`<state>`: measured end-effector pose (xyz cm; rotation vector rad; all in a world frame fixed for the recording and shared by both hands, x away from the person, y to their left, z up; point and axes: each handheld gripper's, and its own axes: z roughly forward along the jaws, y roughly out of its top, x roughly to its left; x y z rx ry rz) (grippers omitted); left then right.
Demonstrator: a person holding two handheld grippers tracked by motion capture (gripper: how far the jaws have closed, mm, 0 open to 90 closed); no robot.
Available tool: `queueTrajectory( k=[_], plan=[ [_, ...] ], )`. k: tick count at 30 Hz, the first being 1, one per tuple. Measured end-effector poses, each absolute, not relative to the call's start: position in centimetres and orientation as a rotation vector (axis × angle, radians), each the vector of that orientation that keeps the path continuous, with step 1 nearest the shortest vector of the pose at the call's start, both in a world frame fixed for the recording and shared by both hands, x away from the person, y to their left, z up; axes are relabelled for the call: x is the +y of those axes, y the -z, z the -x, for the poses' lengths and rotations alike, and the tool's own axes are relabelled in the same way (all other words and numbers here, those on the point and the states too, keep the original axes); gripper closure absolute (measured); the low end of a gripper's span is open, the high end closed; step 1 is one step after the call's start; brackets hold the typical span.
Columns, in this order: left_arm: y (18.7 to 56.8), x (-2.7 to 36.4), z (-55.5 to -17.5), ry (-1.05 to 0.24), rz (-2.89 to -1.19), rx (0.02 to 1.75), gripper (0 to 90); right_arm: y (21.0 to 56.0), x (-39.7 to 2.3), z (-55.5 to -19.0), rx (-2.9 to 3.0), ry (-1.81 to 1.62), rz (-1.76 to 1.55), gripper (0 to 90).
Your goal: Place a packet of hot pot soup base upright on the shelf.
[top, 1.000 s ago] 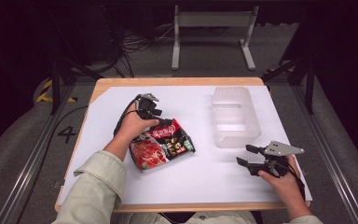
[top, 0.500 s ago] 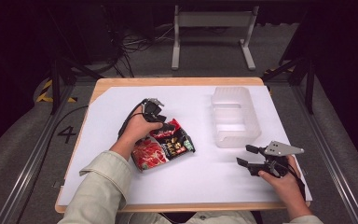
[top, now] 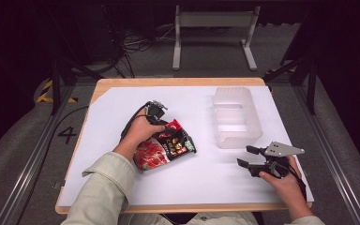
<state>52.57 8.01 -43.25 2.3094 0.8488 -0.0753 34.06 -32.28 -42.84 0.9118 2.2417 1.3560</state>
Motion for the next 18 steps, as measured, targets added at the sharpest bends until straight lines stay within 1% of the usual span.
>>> queueTrajectory(
  k=[1, 3, 7, 9, 10, 14, 18],
  plan=[
    [43.23, 7.92, -52.46, 0.07, -2.319, 0.847, 48.2, 42.82, -32.29, -34.05, 2.242, -1.357, -0.911, 33.1],
    [43.19, 7.84, -52.41, 0.052, -2.333, 0.838, 49.8, 42.82, -32.3, -34.05, 2.242, -1.357, -0.911, 33.1],
    [43.06, 7.56, -52.19, 0.024, -2.355, 0.842, 58.4, 42.84, -32.28, -34.07, 2.243, -1.357, -0.911, 33.1],
    [43.06, 7.7, -52.21, 0.036, -2.344, 0.861, 68.6, 42.83, -32.24, -34.07, 2.243, -1.36, -0.909, 33.1],
    [43.07, 7.84, -52.21, 0.04, -2.341, 0.867, 72.3, 42.81, -32.22, -34.06, 2.244, -1.359, -0.908, 33.1],
    [43.03, 8.0, -52.11, 0.011, -2.335, 0.851, 82.4, 42.84, -32.19, -34.07, 2.246, -1.359, -0.906, 33.1],
    [42.76, 8.09, -51.99, -0.001, -2.331, 0.854, 86.8, 42.83, -32.18, -34.07, 2.246, -1.36, -0.905, 33.0]
  ],
)
